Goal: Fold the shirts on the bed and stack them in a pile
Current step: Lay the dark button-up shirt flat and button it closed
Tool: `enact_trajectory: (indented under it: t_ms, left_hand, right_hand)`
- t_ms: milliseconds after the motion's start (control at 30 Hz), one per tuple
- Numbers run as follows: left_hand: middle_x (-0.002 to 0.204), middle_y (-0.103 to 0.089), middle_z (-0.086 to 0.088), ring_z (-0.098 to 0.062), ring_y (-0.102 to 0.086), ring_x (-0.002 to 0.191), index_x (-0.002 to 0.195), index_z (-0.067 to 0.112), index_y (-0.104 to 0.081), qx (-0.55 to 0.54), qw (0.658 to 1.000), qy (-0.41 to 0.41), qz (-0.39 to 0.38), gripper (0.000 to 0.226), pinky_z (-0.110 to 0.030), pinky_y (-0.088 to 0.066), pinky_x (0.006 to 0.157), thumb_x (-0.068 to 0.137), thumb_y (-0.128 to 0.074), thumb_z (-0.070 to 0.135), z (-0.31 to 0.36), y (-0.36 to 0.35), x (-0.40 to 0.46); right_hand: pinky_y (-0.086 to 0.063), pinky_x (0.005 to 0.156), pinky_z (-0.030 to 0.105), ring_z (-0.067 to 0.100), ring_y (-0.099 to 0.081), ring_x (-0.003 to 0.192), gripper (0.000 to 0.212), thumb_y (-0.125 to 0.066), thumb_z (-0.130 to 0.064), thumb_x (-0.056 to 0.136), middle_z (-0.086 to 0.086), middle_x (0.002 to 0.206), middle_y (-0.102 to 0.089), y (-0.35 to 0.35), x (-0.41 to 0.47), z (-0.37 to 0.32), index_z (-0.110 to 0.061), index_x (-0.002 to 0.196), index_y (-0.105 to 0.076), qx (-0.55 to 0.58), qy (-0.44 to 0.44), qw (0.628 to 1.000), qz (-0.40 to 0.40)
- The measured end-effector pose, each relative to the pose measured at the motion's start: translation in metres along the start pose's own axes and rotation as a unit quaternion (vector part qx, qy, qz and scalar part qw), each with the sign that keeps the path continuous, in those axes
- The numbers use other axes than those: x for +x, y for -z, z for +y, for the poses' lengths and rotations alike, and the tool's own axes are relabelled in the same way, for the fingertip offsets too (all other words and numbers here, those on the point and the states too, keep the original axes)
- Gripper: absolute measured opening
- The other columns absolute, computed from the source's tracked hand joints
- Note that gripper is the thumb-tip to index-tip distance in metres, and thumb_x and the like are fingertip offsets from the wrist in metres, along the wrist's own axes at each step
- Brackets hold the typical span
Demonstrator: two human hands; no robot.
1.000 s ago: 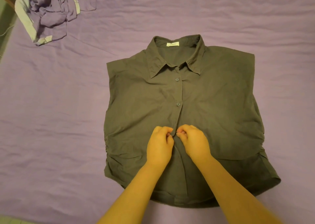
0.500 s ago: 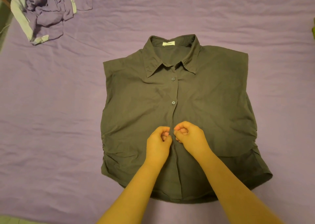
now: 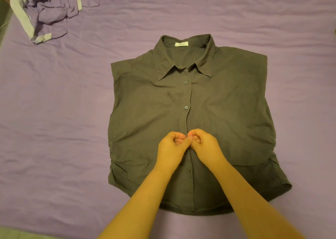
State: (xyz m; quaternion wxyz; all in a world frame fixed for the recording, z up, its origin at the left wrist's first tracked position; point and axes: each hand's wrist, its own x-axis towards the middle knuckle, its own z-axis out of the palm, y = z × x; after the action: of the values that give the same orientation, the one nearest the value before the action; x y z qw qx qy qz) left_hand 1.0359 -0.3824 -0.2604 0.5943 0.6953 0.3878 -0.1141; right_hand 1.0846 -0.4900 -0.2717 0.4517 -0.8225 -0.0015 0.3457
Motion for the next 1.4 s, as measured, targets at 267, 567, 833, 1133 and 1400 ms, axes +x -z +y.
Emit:
enact_trajectory:
  t_ms: [267, 567, 833, 1133, 1400]
  left_hand:
    - [0.078, -0.057, -0.002, -0.01, -0.058, 0.066, 0.107, 0.005, -0.06, 0.035, 0.999, 0.012, -0.029, 0.015, -0.01, -0.05, 0.056, 0.092, -0.058, 0.008, -0.003, 0.008, 0.008]
    - [0.075, -0.06, -0.002, -0.01, -0.059, 0.058, 0.099, 0.008, -0.061, 0.066, 0.997, 0.024, -0.012, 0.008, -0.009, -0.048, 0.052, 0.093, -0.057, 0.011, -0.004, 0.006, 0.012]
    - [0.08, -0.063, -0.009, -0.015, -0.063, 0.071, 0.1, 0.004, -0.062, -0.125, 0.984, 0.115, -0.055, 0.016, -0.025, -0.059, 0.065, 0.097, -0.047, 0.007, 0.003, 0.008, 0.008]
    - [0.076, -0.063, -0.012, -0.013, -0.062, 0.065, 0.102, -0.007, -0.063, -0.065, 0.985, 0.121, -0.107, 0.017, -0.025, -0.058, 0.058, 0.089, -0.062, 0.004, 0.008, 0.011, 0.017]
    - [0.072, -0.063, -0.003, -0.007, -0.056, 0.061, 0.085, 0.008, -0.067, -0.011, 0.978, 0.16, -0.134, 0.009, -0.017, -0.051, 0.047, 0.082, -0.072, 0.014, 0.02, 0.015, 0.028]
  right_hand:
    - [-0.045, 0.069, 0.012, 0.004, -0.057, 0.071, 0.012, -0.053, -0.011, 0.093, -0.007, 0.075, -0.059, -0.002, -0.001, 0.004, -0.011, 0.099, -0.064, 0.013, 0.008, 0.999, 0.028]
    - [-0.05, 0.076, 0.024, 0.016, -0.06, 0.082, 0.014, -0.052, -0.012, 0.093, 0.004, 0.088, -0.063, -0.002, -0.001, 0.001, -0.01, 0.101, -0.064, -0.027, 0.022, 0.999, 0.02]
    - [-0.051, 0.08, 0.029, 0.016, -0.061, 0.086, 0.013, -0.052, -0.013, 0.093, 0.006, 0.092, -0.064, -0.003, 0.0, 0.003, -0.013, 0.099, -0.064, -0.015, 0.025, 0.999, 0.042]
    - [-0.044, 0.074, 0.011, 0.007, -0.056, 0.084, 0.021, -0.05, -0.007, 0.094, -0.003, 0.092, -0.06, 0.006, 0.003, 0.004, -0.011, 0.11, -0.062, -0.011, 0.023, 0.999, -0.019]
    - [-0.045, 0.073, 0.009, 0.011, -0.057, 0.085, 0.027, -0.062, -0.014, 0.088, 0.004, 0.098, -0.061, 0.01, 0.0, 0.004, -0.012, 0.115, -0.061, -0.076, 0.072, 0.994, -0.007]
